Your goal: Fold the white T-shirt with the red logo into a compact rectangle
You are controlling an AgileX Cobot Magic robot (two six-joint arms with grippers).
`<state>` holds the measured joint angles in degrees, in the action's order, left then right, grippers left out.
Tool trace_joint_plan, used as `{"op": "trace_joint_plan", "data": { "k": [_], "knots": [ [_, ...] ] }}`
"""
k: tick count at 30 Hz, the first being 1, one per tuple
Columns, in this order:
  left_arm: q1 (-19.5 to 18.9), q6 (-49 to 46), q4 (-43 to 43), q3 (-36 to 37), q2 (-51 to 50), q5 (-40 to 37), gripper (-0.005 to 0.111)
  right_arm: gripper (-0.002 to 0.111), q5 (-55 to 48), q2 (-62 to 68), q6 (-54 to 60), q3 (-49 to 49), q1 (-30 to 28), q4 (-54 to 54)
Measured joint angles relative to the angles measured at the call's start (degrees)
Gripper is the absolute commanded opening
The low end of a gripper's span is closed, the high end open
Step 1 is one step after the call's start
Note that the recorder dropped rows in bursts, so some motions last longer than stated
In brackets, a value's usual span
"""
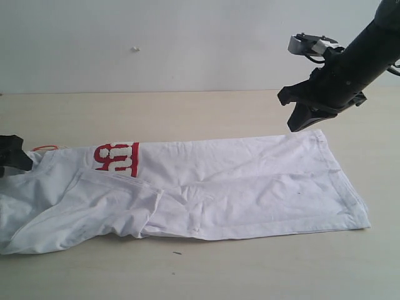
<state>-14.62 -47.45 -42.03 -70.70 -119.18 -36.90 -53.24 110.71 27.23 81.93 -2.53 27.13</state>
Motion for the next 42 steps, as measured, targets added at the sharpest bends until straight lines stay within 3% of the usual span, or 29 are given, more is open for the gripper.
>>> {"op": "trace_joint_plan", "data": {
  "k": [7, 10, 19, 29, 36, 38, 42],
  "knots": [
    [0.0, -7.4, -8.4, 0.0, -2.0, 0.8, 0.066, 0.000, 0.3, 0.0, 0.6, 0.0, 0.0, 0.6],
    [0.0, -7.7, -9.2, -0.1, -2.3, 0.6, 0.059, 0.000, 0.3, 0.0, 1.3, 0.0, 0.0, 1.7],
    [-0.1, -7.9, -9.2, -0.1, -3.3, -6.2, 0.000, 0.000, 0.1, 0.0, 1.7, 0.0, 0.0, 2.3],
    [-0.1, -6.1, -7.0, 0.0, -0.4, -9.3, 0.000, 0.000, 0.0, 0.0, 1.7, 0.0, 0.0, 2.7],
    [0.2, 4.5, 0.0, -2.0, 6.3, -10.3, 0.000, 0.000, -0.3, 0.0, 2.4, 0.0, 0.0, 5.1],
    [1.3, 6.1, 0.5, -2.8, 7.4, -11.0, 0.000, 0.000, -0.9, 0.0, 2.6, 0.0, 0.0, 5.9],
    [6.9, 11.2, 1.1, -6.0, 9.8, -14.5, 0.000, 0.000, -2.5, 0.0, 3.0, 0.0, 0.0, 8.5]
  ]
}}
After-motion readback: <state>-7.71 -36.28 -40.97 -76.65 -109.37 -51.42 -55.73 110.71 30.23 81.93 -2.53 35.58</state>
